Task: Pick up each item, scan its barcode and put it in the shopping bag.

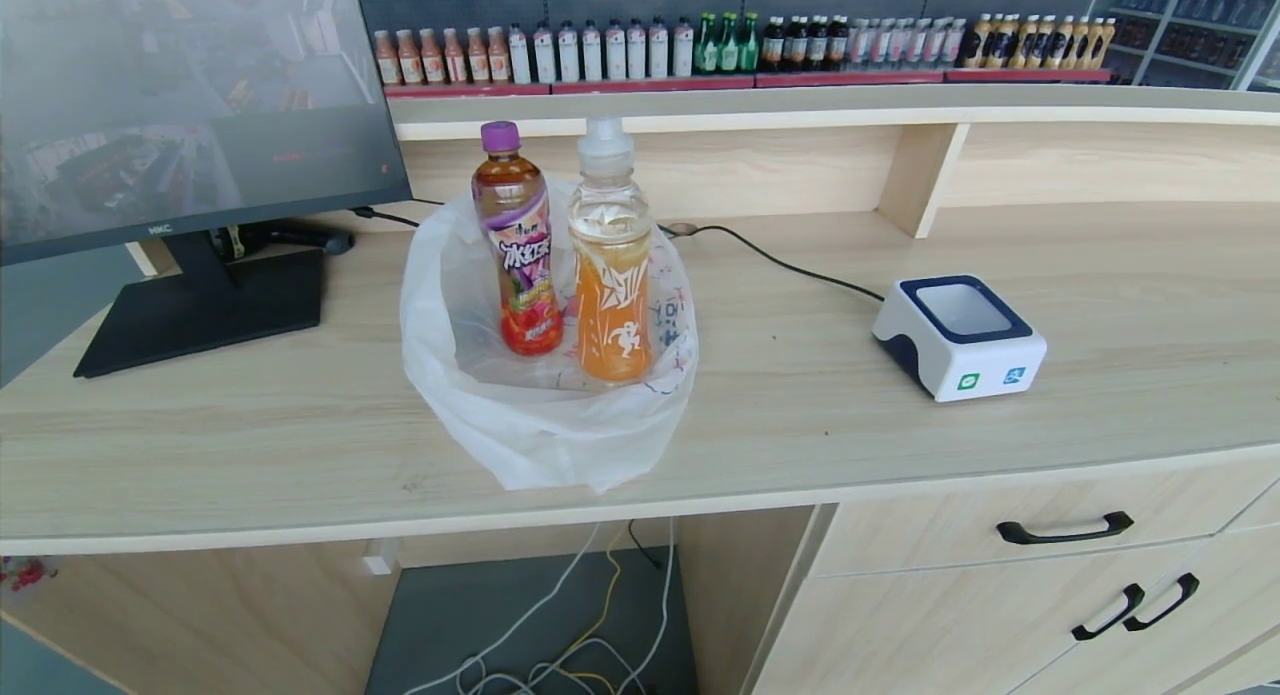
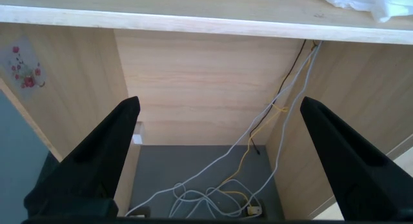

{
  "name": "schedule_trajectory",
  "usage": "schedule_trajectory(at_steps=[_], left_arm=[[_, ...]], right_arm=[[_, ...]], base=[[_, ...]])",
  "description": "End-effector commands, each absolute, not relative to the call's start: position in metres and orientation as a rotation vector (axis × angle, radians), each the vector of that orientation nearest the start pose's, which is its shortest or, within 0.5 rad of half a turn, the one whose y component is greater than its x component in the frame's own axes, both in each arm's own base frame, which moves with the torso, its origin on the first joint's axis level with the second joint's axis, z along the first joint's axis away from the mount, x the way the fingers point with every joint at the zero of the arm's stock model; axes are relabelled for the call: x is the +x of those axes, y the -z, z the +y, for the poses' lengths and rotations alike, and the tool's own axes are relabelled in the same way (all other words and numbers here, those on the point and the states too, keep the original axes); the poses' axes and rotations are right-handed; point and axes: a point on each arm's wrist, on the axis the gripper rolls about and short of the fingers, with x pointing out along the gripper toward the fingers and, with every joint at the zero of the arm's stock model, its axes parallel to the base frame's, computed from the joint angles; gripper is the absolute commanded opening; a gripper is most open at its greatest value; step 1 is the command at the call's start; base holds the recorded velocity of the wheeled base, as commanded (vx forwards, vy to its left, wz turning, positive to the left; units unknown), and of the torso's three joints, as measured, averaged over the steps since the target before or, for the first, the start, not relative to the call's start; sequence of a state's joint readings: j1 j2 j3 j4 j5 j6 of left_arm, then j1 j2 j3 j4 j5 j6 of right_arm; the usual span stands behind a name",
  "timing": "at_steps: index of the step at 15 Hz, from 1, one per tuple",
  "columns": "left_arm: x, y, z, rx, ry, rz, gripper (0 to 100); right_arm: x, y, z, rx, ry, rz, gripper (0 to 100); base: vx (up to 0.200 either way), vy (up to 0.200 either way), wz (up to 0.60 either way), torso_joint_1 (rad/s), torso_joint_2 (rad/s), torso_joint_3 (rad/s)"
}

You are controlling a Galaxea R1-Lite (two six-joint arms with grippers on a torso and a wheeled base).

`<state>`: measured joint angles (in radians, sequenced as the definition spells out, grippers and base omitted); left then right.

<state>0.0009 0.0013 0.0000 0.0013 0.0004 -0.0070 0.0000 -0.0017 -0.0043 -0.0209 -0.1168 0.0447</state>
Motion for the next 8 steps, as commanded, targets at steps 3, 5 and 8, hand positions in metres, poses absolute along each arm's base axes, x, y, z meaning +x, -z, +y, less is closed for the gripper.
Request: schedule_trajectory(at_steps=[3,5,8], left_arm=[[-0.0227,-0.0754,0.0,-0.008,-0.002,0.003,100],[-0.0227,-0.0754,0.0,-0.008,-0.003,0.003,100],[-0.0227,-0.0754,0.0,-0.009,-0.003,0.003,100]], right_arm=[[-0.0233,-0.079,-0.0026,0.046,0.116,-0.029,100],[-0.0233,-0.079,-0.0026,0.046,0.116,-0.029,100],[-0.0233,-0.079,-0.0026,0.046,0.116,-0.029,100]], base=[[0.0,-0.133,0.0,0.003,0.0,0.002],[0.0,-0.2,0.0,0.002,0.0,-0.002],[0.0,-0.2,0.0,0.012,0.01,-0.001]])
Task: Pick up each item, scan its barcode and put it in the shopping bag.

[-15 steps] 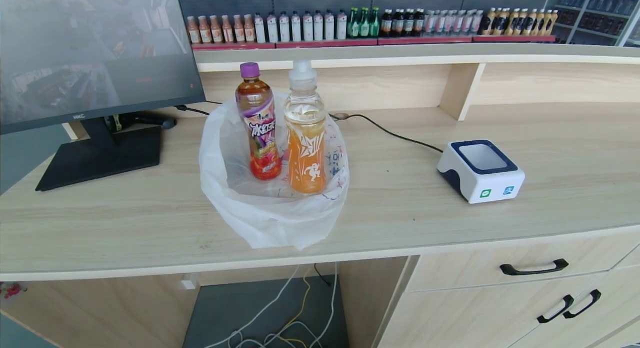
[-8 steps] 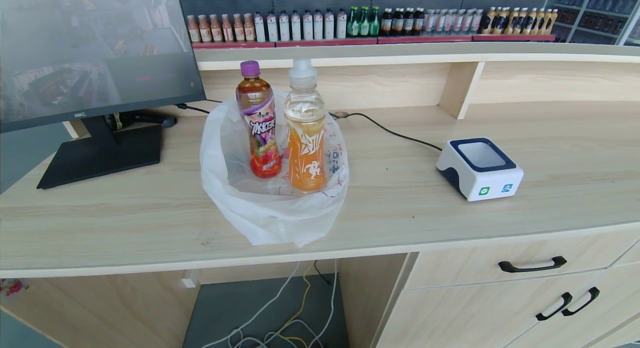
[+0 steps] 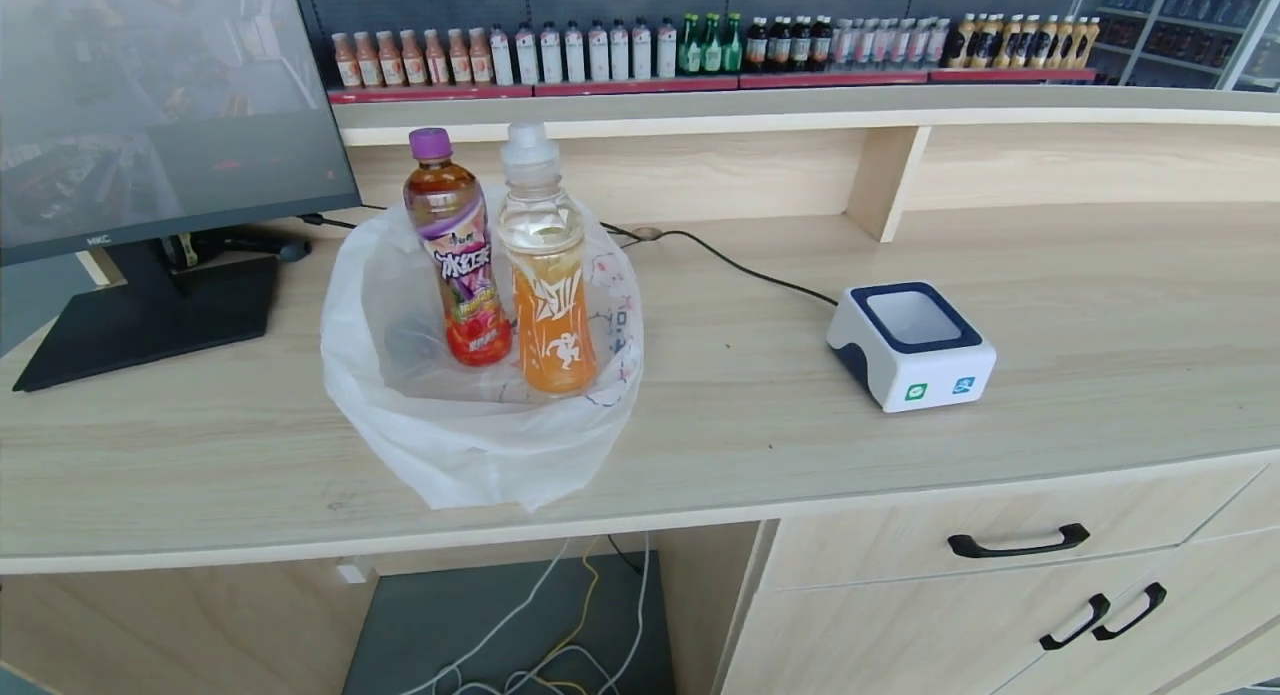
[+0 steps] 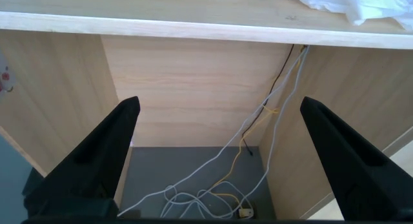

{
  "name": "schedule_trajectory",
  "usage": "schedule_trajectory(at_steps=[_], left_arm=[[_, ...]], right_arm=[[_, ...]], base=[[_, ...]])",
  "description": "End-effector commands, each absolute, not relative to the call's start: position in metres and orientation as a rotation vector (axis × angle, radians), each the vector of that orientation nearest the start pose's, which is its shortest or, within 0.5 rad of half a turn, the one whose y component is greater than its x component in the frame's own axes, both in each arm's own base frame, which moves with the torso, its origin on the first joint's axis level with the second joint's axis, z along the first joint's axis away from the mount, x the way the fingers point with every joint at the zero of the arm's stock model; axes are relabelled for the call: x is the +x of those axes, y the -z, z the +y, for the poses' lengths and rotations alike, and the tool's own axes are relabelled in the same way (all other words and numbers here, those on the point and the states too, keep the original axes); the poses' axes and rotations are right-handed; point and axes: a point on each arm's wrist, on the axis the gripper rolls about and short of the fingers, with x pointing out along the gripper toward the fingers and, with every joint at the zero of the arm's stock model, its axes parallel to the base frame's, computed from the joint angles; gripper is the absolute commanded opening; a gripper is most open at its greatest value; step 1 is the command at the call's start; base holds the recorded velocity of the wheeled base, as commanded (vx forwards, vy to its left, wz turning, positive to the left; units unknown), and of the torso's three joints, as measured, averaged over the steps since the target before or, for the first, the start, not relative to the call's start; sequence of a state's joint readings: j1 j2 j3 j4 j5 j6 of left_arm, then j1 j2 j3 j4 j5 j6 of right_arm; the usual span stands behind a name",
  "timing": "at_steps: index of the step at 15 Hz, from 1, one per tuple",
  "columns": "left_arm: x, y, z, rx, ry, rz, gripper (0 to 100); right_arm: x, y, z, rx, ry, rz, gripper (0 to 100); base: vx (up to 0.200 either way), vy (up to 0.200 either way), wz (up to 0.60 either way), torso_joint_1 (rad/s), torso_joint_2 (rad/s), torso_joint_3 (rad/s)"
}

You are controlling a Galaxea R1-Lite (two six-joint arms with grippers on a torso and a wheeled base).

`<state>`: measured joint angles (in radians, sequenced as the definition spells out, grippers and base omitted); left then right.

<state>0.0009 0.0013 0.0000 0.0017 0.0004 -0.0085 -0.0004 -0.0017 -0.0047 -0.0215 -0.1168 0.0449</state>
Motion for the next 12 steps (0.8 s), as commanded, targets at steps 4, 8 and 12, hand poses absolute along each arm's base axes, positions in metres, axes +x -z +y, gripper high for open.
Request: schedule_trajectory(at_steps=[4,8,12], left_arm=[[-0.0227,-0.0754,0.0,-0.015,-0.003,0.003,100],[-0.0227,-0.0754,0.0,-0.015,-0.003,0.003,100],[-0.0227,-0.0754,0.0,-0.017,-0.003,0.003,100]], right_arm=[[-0.0233,-0.079,-0.0026,0.046,0.116,-0.029,100],[-0.0233,-0.079,-0.0026,0.047,0.116,-0.029,100],[-0.0233,-0.079,-0.0026,0.049,0.116,-0.029,100]], base=[[0.0,-0.2,0.0,-0.001,0.0,0.006],[0.0,-0.2,0.0,0.006,0.0,0.004],[0.0,-0.2,0.0,0.002,0.0,-0.001]])
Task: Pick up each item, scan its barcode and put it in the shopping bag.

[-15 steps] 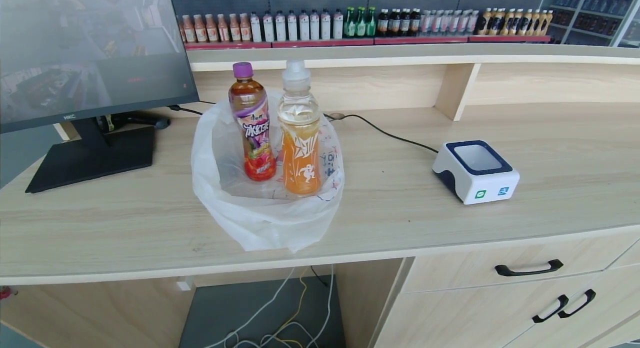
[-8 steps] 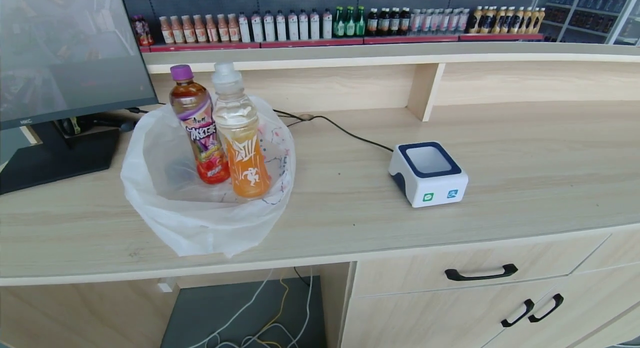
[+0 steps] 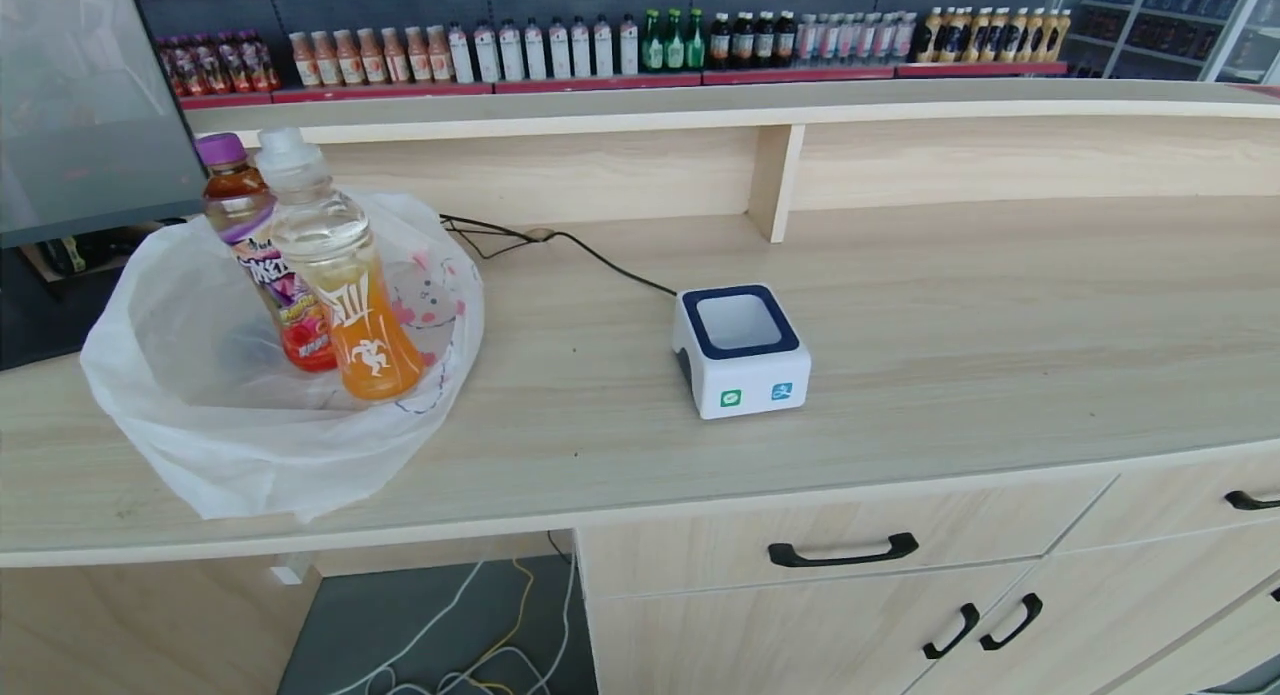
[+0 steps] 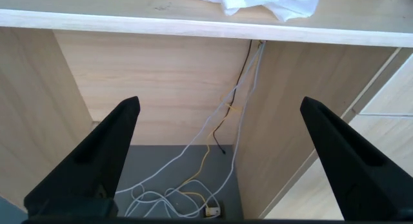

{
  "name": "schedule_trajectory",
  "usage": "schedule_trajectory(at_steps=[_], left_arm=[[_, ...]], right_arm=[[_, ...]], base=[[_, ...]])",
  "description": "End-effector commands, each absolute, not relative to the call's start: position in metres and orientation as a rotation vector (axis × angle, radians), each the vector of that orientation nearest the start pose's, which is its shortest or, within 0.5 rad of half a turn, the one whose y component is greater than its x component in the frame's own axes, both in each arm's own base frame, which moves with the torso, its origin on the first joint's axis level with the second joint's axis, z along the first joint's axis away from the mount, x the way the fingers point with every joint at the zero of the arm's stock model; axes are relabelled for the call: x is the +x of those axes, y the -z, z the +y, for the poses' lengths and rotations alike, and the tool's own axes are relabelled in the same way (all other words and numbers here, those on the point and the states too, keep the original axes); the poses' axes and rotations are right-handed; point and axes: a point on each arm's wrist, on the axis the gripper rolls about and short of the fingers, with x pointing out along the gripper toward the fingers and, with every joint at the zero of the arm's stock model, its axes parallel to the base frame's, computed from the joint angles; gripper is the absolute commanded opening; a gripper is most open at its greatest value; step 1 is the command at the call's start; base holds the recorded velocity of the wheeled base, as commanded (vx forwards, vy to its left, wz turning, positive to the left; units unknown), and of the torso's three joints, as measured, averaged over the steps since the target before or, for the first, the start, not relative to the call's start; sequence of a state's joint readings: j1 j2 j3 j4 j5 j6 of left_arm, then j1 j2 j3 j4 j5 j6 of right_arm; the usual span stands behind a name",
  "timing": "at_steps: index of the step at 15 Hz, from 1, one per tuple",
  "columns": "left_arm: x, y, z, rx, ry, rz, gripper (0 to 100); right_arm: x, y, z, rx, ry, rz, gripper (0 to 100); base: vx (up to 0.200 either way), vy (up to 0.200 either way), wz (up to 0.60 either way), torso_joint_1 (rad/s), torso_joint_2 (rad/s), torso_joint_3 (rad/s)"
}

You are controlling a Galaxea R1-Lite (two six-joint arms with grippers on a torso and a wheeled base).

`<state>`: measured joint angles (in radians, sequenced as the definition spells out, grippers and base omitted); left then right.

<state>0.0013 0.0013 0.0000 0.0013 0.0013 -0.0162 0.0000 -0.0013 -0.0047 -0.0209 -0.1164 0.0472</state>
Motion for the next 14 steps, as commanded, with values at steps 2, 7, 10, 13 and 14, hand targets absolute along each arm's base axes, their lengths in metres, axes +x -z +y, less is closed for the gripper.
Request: schedule_trajectory(at_steps=[2,7,10,13,14], left_arm=[[-0.0227,-0.0754,0.0,-0.017,-0.003,0.003,100],[-0.0227,-0.0754,0.0,-0.015,-0.003,0.003,100],[-0.0227,-0.0754,0.0,-0.015,-0.002,0.003,100],[-0.0227,-0.0754,0.0,-0.015,-0.002,0.003,100],[-0.0227,-0.0754,0.0,-0.015,-0.003,0.003,100]], right_arm=[[-0.0233,-0.079,-0.0026,0.049,0.116,-0.029,100],[-0.0233,-0.079,-0.0026,0.049,0.116,-0.029,100],[-0.0233,-0.079,-0.0026,0.049,0.116,-0.029,100],[-0.0233,-0.079,-0.0026,0.049,0.116,-0.029,100],[-0.0233,-0.079,-0.0026,0.049,0.116,-0.029,100]], base=[[0.0,-0.2,0.0,0.01,0.0,-0.002],[0.0,0.0,0.0,0.0,0.0,0.0],[0.0,0.0,0.0,0.0,0.0,0.0],[0.0,0.0,0.0,0.0,0.0,0.0],[0.0,0.0,0.0,0.0,0.0,0.0]])
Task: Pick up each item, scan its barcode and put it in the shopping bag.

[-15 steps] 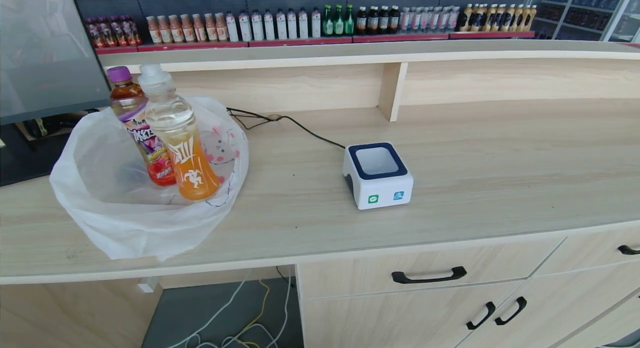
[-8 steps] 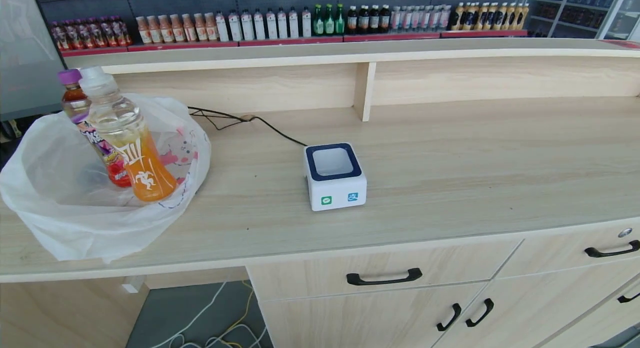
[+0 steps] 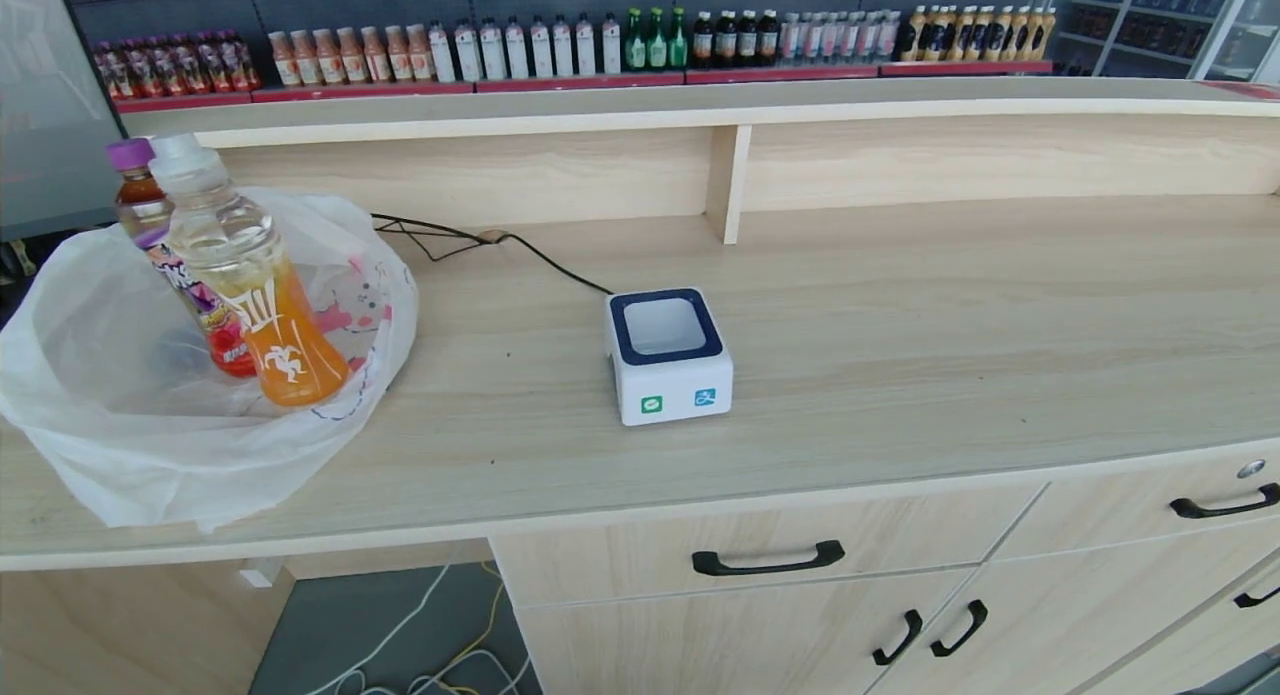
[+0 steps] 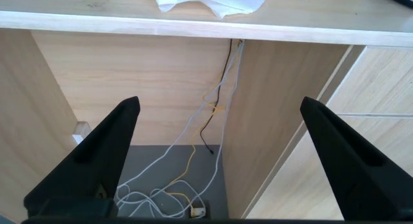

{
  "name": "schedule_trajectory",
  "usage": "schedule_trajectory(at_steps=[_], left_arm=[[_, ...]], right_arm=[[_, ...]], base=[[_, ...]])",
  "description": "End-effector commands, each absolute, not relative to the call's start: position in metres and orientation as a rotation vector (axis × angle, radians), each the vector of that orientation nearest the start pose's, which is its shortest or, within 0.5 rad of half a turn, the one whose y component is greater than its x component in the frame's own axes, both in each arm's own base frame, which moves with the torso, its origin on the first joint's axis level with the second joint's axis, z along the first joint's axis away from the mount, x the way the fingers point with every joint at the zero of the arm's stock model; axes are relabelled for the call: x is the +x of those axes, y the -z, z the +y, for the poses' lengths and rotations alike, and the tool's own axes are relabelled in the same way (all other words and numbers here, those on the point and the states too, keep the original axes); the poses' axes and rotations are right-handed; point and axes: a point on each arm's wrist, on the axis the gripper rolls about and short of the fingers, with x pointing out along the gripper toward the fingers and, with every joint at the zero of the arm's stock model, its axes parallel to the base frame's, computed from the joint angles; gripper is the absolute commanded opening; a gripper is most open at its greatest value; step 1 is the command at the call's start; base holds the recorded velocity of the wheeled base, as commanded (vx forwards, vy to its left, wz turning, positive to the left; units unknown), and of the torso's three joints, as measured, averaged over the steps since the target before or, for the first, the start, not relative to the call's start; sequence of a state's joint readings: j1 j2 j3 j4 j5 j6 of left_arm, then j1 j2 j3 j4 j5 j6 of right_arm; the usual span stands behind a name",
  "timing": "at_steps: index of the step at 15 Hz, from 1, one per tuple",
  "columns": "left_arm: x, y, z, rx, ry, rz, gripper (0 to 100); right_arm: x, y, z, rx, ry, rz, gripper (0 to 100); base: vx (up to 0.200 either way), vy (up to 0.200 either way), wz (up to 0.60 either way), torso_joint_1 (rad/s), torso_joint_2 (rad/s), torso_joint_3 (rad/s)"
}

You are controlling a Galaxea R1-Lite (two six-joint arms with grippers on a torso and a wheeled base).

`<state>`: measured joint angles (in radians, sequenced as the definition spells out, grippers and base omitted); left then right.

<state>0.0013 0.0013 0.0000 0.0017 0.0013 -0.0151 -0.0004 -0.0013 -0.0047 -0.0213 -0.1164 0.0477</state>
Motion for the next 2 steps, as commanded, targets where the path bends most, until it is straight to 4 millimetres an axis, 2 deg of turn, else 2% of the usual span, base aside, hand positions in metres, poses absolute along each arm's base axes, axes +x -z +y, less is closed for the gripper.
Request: schedule_trajectory(at_steps=[1,2], left_arm=[[-0.0227,-0.0754,0.0,-0.015,-0.002,0.003,100],[-0.0227,-0.0754,0.0,-0.015,-0.003,0.003,100]], right_arm=[[-0.0233,-0.079,-0.0026,0.049,0.116,-0.029,100],[-0.0233,-0.079,-0.0026,0.049,0.116,-0.029,100]], base=[[0.0,0.0,0.0,0.0,0.0,0.0],[0.0,0.0,0.0,0.0,0.0,0.0]])
